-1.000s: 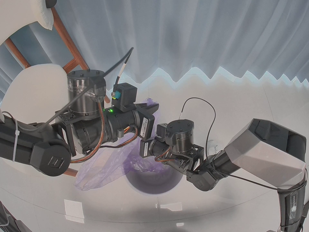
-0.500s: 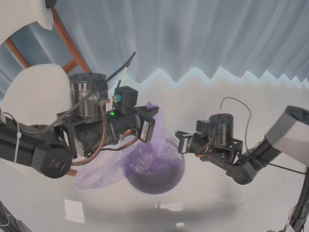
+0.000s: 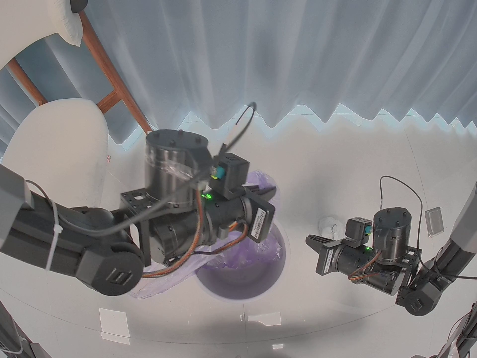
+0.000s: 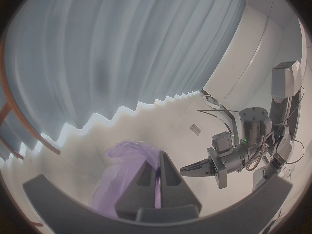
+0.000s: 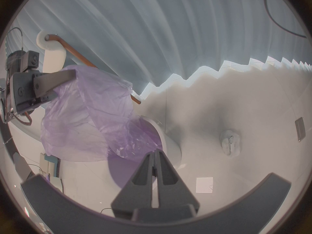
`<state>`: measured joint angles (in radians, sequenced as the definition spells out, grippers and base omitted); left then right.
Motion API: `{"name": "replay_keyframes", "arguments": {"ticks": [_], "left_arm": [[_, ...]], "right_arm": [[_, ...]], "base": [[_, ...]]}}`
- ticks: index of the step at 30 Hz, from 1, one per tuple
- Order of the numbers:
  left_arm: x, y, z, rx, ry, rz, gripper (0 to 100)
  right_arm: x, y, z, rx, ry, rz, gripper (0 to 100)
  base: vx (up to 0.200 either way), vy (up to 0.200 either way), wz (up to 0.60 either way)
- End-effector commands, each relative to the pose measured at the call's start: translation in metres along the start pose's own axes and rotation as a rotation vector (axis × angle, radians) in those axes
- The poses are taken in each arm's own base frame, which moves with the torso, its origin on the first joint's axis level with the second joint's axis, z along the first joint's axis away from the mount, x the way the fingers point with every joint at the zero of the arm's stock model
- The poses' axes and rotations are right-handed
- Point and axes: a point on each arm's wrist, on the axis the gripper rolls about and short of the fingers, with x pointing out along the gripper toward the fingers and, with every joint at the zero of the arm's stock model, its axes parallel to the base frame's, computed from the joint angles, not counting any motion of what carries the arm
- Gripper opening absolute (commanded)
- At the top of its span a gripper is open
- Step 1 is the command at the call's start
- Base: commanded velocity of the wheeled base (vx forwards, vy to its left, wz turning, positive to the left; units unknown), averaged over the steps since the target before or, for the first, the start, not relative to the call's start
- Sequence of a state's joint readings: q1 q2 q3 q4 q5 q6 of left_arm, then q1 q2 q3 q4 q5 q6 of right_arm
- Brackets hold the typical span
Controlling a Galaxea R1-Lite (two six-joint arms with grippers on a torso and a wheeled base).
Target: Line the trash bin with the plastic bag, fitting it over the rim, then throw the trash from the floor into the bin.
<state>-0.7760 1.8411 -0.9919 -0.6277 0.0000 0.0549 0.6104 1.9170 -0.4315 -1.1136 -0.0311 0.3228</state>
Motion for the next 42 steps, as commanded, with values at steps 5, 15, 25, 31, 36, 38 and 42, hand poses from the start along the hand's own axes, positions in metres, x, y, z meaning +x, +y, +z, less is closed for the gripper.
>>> {"name": "replay_keyframes", "arguments": {"ticks": [5, 15, 25, 31, 36, 38, 42], "left_arm": [[0.03, -0.008, -0.024, 0.0, 0.121, 0.116, 0], [0.039, -0.021, -0.032, -0.056, 0.143, 0.092, 0], [-0.019, -0.024, -0.063, 0.04, 0.267, -0.061, 0], [-0.034, -0.023, -0.086, 0.201, 0.325, -0.239, 0], [-0.033, -0.024, -0.089, 0.313, 0.316, -0.284, 0], [-0.033, -0.025, -0.089, 0.329, 0.315, -0.289, 0], [-0.032, -0.027, -0.089, 0.34, 0.313, -0.295, 0]], "right_arm": [[-0.044, -0.005, -0.002, 0.01, -0.017, 0.04, 0], [-0.064, 0.004, -0.01, 0.054, -0.008, 0.126, 0], [-0.076, -0.006, -0.005, 0.152, -0.063, 0.103, 0], [-0.076, -0.006, -0.007, 0.252, -0.047, 0.1, 0], [-0.072, 0.001, -0.01, 0.276, -0.025, 0.13, 0], [-0.071, 0.004, -0.012, 0.272, -0.013, 0.137, 0], [-0.067, 0.009, -0.016, 0.273, 0.014, 0.155, 100]], "base": [[0.0, 0.0, 0.0], [0.0, 0.0, 0.0], [0.0, 0.0, 0.0], [0.0, 0.0, 0.0], [0.0, 0.0, 0.0], [0.0, 0.0, 0.0], [0.0, 0.0, 0.0]]}}
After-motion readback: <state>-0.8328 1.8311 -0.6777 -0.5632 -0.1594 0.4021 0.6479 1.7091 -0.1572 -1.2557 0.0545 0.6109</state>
